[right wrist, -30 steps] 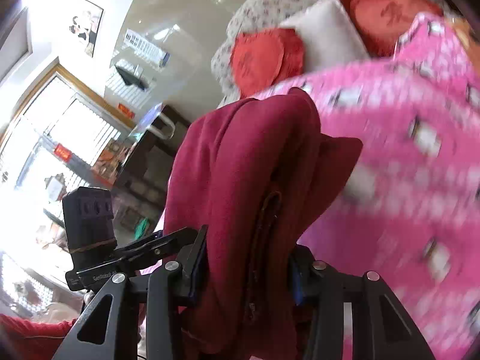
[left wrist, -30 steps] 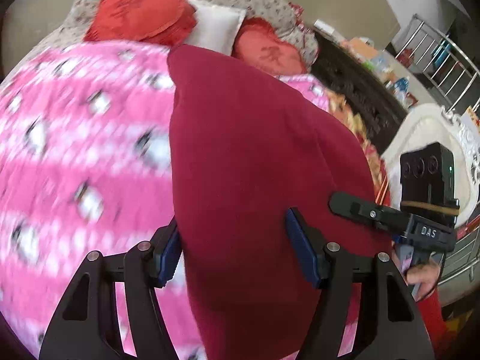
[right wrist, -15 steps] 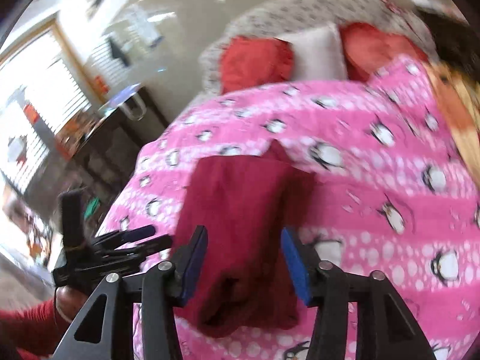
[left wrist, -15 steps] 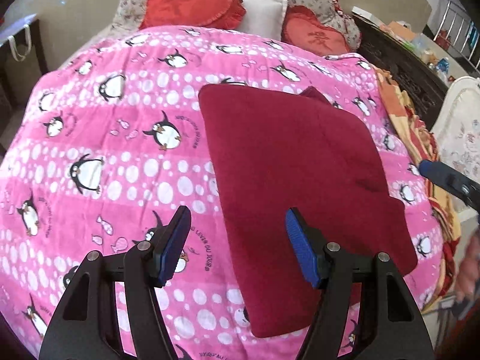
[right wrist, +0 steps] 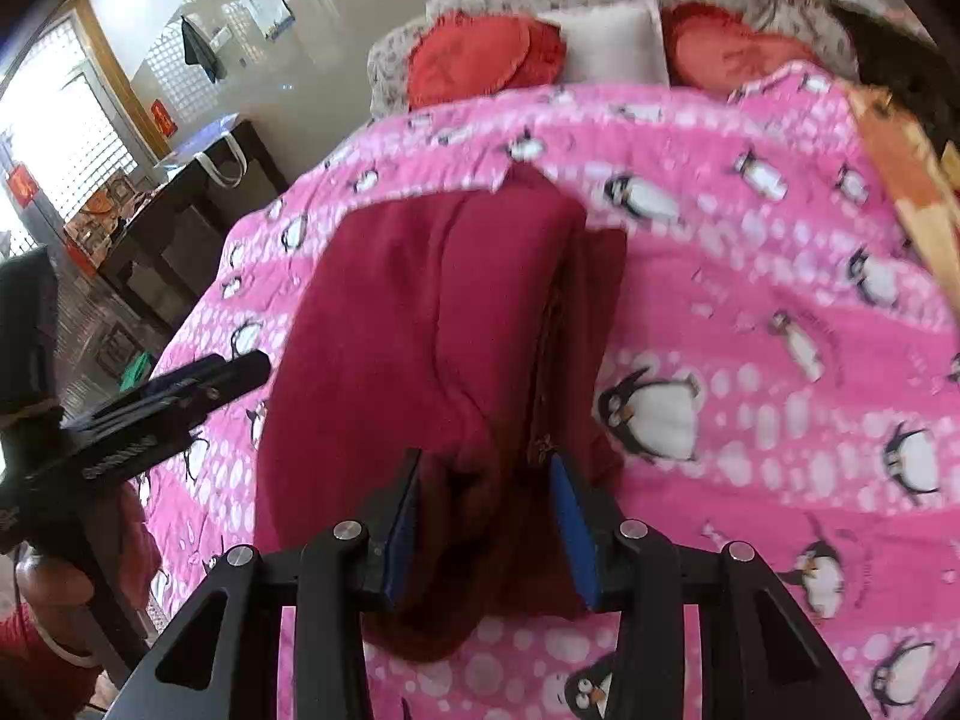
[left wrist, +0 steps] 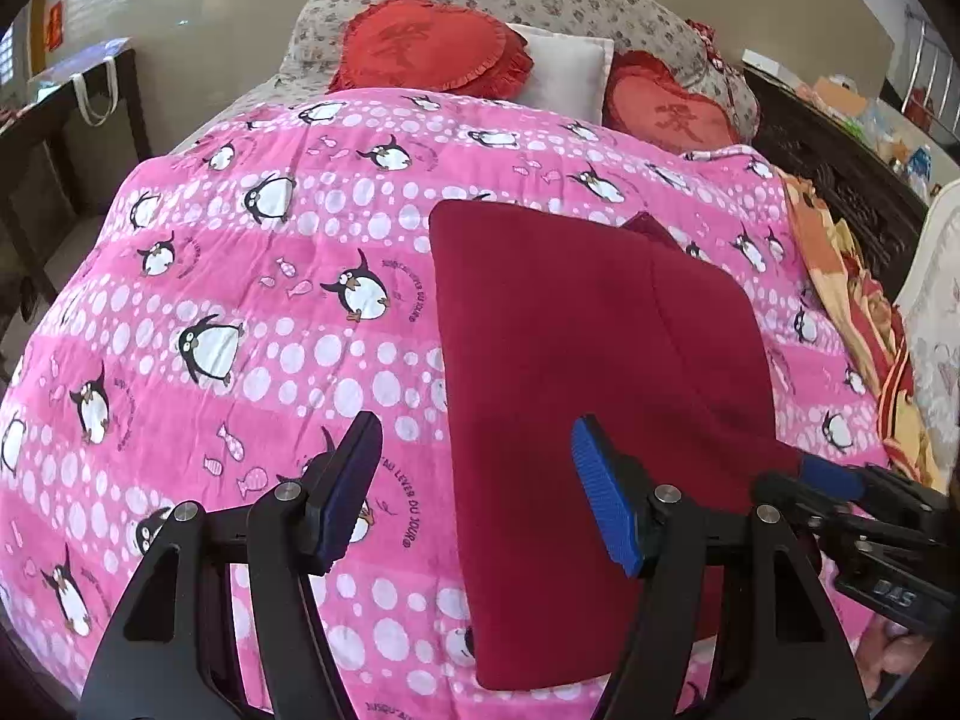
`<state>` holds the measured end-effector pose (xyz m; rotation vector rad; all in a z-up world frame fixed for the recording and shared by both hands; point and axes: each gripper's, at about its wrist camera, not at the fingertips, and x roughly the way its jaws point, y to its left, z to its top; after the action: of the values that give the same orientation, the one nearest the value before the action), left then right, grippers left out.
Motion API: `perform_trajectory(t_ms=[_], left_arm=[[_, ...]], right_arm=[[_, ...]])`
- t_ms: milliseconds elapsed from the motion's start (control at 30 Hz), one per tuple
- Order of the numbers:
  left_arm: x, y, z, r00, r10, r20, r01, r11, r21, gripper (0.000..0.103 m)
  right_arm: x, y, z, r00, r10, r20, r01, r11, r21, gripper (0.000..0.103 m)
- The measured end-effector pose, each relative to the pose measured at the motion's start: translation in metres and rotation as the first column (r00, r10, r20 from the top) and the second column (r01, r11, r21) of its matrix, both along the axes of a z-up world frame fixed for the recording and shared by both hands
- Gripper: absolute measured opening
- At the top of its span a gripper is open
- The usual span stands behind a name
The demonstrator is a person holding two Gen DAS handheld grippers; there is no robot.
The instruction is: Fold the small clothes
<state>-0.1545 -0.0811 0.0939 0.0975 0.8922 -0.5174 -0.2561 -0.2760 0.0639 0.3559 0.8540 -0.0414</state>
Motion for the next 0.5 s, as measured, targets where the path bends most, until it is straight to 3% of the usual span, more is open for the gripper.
perform_trajectory(t_ms=[233, 367, 500], left_arm=[[-0.006, 0.004, 0.008, 1.000, 0.018, 0.021, -0.018, 1.000, 0.002, 0.066], [-0.013, 0.006, 0.014, 0.999, 0.014, 0.047, -0.015, 1.000, 0.010, 0.066], [-0.018, 0.010, 0.019, 0.998, 0.016, 0.057, -0.016, 1.000, -0.008, 0.066]], right_arm=[[-0.017, 0.011, 0.042, 0.995, -0.042, 0.095, 0.049, 0.996, -0.079, 0.050], [-0.021, 0.014, 0.051, 0.989, -0.064, 0.131, 0.074, 0.994, -0.076, 0.051], [-0.021, 0.026, 0.051, 0.990, -0.071, 0.119, 0.081, 0.994, -0.080, 0.061]])
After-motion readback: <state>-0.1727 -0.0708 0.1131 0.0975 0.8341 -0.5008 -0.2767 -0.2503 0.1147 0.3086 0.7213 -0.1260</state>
